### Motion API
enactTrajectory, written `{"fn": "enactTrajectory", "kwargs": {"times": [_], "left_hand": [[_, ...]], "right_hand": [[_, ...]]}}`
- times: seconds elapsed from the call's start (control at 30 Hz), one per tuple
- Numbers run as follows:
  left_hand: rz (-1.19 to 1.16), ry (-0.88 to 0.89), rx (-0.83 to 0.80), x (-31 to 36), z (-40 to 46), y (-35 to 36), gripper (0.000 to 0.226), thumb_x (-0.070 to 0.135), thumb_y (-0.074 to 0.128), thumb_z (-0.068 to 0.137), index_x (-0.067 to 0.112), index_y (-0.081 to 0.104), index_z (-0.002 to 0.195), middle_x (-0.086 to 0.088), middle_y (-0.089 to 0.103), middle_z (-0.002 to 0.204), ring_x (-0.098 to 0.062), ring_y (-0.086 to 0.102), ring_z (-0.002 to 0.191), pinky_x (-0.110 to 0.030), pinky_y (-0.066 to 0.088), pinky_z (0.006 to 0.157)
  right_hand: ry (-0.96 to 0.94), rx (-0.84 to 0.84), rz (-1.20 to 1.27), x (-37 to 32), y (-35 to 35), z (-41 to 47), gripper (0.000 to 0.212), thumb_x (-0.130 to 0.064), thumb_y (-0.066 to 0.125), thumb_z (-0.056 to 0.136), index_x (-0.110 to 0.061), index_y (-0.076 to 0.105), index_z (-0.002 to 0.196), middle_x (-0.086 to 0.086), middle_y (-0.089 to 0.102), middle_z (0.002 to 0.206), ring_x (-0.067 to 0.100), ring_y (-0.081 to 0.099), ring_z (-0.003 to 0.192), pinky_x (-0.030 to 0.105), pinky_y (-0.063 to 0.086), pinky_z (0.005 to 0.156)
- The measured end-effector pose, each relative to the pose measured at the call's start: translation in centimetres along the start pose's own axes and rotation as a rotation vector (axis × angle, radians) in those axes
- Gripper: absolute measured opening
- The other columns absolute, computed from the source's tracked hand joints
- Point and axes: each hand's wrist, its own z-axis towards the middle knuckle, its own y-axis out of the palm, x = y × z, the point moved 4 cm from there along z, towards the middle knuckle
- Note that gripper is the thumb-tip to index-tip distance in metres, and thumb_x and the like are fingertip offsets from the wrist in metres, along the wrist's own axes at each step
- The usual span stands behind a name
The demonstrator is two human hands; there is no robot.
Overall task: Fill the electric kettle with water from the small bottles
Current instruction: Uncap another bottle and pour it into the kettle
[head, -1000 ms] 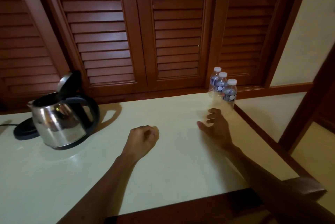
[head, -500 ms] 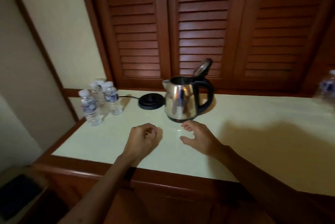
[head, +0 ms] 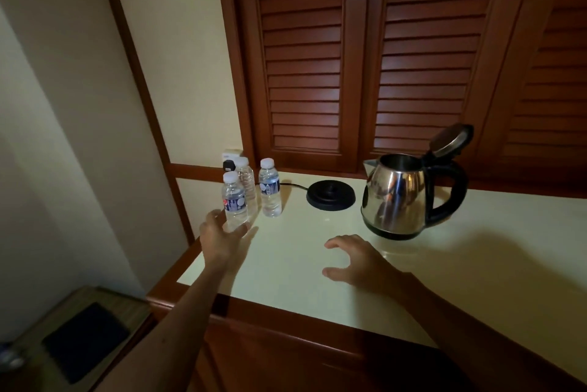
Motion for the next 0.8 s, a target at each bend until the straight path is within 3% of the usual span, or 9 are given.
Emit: {"fn": "enactTrajectory", "kwargs": {"times": [0.07,0.17,0.3,0.4,0.5,0.63,0.8], "left_hand": [[-0.075,-0.012,-0.048,-0.1,0.9,0.6,0.082,0.026,0.085,0.075,0.016,0.041,0.142,-0.009,0.056,0.139,-0.031,0.057,0.124,-0.047,0.05,0.099],[-0.174,-0.008,-0.061,0.5,1.4,1.4,0.072,0.017,0.081,0.08,0.015,0.044,0.142,-0.008,0.058,0.137,-0.03,0.056,0.124,-0.046,0.047,0.1],[-0.188,-0.009,-0.032,0.8,1.0,2.3,0.065,0.012,0.079,0.081,0.012,0.05,0.139,-0.01,0.059,0.137,-0.031,0.054,0.127,-0.045,0.045,0.102],[-0.203,0.007,-0.199,0.6,0.2,3.7,0.066,0.017,0.082,0.078,0.018,0.053,0.137,-0.005,0.064,0.131,-0.027,0.062,0.117,-0.042,0.054,0.094],[-0.241,0.037,-0.428,1.5,-2.0,5.7,0.062,0.014,0.085,0.074,0.019,0.058,0.13,0.0,0.071,0.118,-0.018,0.069,0.104,-0.028,0.057,0.081],[-0.408,0.014,-0.648,3.0,-5.5,9.4,0.068,-0.008,0.083,0.068,0.01,0.054,0.127,-0.009,0.076,0.105,-0.028,0.073,0.096,-0.046,0.059,0.086],[-0.449,0.028,-0.706,4.0,-7.9,12.5,0.056,-0.005,0.084,0.069,0.007,0.053,0.114,-0.011,0.077,0.101,-0.033,0.073,0.095,-0.05,0.057,0.089]], "right_hand": [[0.008,-0.024,0.032,0.4,-0.1,-0.2,0.062,-0.056,0.064,0.072,-0.033,0.048,0.128,-0.011,0.046,0.134,0.007,0.042,0.122,0.031,0.038,0.102],[-0.019,-0.085,0.017,0.3,-0.4,-0.1,0.061,-0.053,0.063,0.079,-0.032,0.044,0.133,-0.013,0.043,0.138,0.007,0.038,0.125,0.027,0.034,0.099],[-0.036,-0.076,0.052,-0.1,-1.3,0.5,0.056,-0.052,0.062,0.082,-0.032,0.044,0.131,-0.007,0.052,0.134,0.009,0.049,0.12,0.032,0.044,0.098],[-0.073,0.034,0.109,-2.1,-3.4,1.3,0.046,-0.042,0.063,0.086,-0.028,0.049,0.128,-0.005,0.059,0.12,0.005,0.057,0.104,0.022,0.049,0.085],[-0.162,0.138,0.18,-5.3,-6.5,2.2,0.042,-0.032,0.066,0.086,-0.021,0.055,0.125,-0.005,0.062,0.1,0.009,0.063,0.087,0.023,0.055,0.075],[-0.204,0.148,0.095,-8.0,-9.8,2.6,0.042,-0.037,0.071,0.082,-0.016,0.062,0.118,0.0,0.065,0.087,0.016,0.063,0.076,0.03,0.054,0.068],[-0.159,0.155,-0.021,-7.3,-11.7,1.8,0.034,-0.043,0.072,0.08,-0.015,0.067,0.098,-0.004,0.063,0.072,0.009,0.057,0.064,0.033,0.049,0.064]]}}
